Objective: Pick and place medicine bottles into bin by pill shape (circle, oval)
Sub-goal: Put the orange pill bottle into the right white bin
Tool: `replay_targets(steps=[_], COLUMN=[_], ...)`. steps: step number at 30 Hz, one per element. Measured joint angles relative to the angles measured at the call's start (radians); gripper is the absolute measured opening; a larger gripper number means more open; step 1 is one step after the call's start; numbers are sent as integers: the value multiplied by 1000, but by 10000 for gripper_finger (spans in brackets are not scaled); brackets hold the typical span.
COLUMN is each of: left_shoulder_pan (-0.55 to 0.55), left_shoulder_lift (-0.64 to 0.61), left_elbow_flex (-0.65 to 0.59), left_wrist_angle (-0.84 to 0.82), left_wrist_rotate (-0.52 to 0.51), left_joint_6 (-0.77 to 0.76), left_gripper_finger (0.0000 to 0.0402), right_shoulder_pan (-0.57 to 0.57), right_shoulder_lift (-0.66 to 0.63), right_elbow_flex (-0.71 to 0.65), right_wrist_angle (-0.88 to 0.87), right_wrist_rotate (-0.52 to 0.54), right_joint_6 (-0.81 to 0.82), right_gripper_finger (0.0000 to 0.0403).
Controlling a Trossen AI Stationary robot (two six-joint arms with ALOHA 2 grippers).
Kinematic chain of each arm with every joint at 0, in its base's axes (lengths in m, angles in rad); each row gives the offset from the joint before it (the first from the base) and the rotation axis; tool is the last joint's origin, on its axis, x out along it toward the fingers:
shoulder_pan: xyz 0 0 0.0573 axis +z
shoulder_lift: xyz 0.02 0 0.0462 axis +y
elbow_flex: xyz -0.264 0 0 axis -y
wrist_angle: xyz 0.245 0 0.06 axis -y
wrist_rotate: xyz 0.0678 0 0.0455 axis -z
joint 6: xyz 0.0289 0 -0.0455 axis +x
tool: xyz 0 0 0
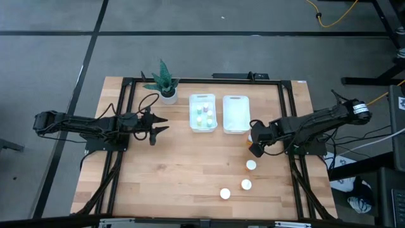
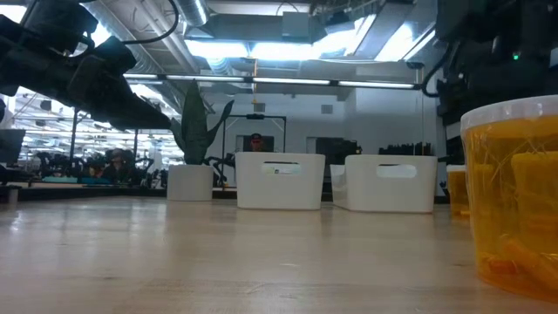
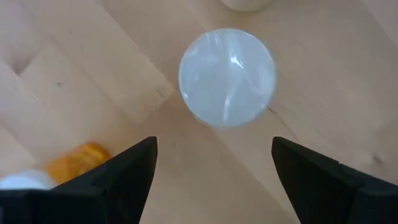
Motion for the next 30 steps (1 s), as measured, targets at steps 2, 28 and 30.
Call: replay_targets(steps=[2, 28, 30], left_shoulder_pan=[0, 0, 0], left_shoulder_lift=[0, 0, 0], left_elbow_flex=[0, 0, 0], left_wrist_angle=[0, 0, 0], left_wrist_rotate=[0, 0, 0], left_joint_6=[0, 0, 0], left_gripper_finger=[155, 155, 155], right_shoulder_pan=[-11, -61, -61], right_shoulder_lift=[0, 5, 19], right_elbow_flex=[-25, -48, -48], right_wrist_angle=[42, 171, 171], right_wrist_rotate=[10, 112, 110], right_joint_6=[-21, -152, -151], right_gripper_finger=[318, 258, 257])
